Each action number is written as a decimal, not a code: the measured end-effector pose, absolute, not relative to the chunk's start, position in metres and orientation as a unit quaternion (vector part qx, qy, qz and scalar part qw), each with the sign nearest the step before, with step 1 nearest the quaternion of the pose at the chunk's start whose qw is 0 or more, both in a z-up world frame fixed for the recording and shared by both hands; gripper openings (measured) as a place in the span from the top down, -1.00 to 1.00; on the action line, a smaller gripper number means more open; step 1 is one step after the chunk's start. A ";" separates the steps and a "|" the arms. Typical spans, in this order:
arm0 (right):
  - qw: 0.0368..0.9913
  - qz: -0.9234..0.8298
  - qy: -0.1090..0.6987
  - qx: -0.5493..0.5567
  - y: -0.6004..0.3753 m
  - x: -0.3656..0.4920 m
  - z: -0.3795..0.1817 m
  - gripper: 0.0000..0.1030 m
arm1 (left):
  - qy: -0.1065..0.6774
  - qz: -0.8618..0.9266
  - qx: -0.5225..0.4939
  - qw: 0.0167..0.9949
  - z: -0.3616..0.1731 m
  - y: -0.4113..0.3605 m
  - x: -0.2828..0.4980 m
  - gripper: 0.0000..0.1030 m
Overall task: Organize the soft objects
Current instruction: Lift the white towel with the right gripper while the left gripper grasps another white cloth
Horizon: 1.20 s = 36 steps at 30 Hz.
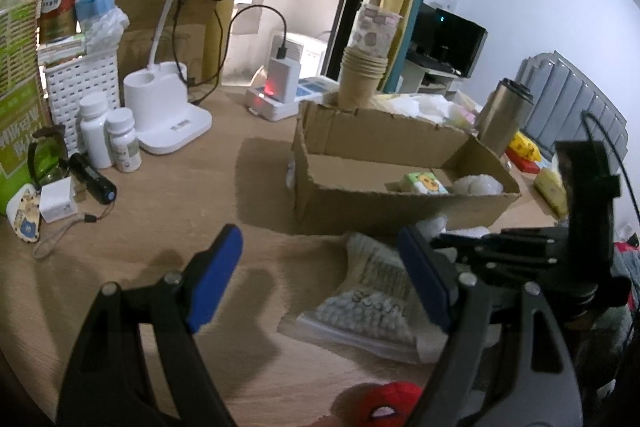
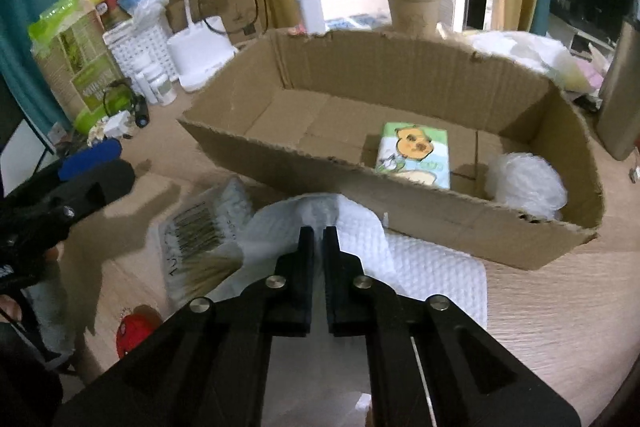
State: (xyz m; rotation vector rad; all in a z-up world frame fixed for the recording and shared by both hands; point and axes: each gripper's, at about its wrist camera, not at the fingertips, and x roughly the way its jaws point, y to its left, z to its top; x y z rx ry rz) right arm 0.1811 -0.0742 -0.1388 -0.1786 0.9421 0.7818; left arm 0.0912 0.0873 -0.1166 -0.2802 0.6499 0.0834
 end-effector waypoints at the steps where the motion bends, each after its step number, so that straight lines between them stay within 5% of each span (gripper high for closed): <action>1: 0.818 0.366 0.436 -0.080 -0.077 0.181 -0.136 0.91 | 0.321 0.040 -0.136 0.936 -0.117 0.086 0.092 -0.59; 12: 0.862 0.325 0.386 -0.043 -0.141 0.175 -0.100 0.91 | 0.327 0.022 -0.118 0.937 -0.113 0.064 0.097 -0.59; 27: 0.866 0.280 0.413 0.000 -0.217 0.172 -0.128 0.90 | 0.377 -0.131 -0.067 0.915 -0.115 -0.019 0.107 -0.59; 29: 0.869 0.282 0.407 0.000 -0.218 0.169 -0.127 0.79 | 0.391 -0.152 -0.070 0.905 -0.119 -0.029 0.107 -0.59; 31: 0.870 0.285 0.402 0.002 -0.219 0.168 -0.127 0.28 | 0.411 -0.157 -0.056 0.896 -0.126 -0.039 0.110 -0.59; 33: 0.872 0.291 0.394 0.008 -0.222 0.165 -0.126 0.00 | 0.424 -0.150 -0.042 0.892 -0.132 -0.046 0.111 -0.59; 36: 0.882 0.283 0.376 -0.007 -0.224 0.160 -0.124 -0.16 | 0.432 -0.145 -0.036 0.889 -0.136 -0.049 0.113 -0.59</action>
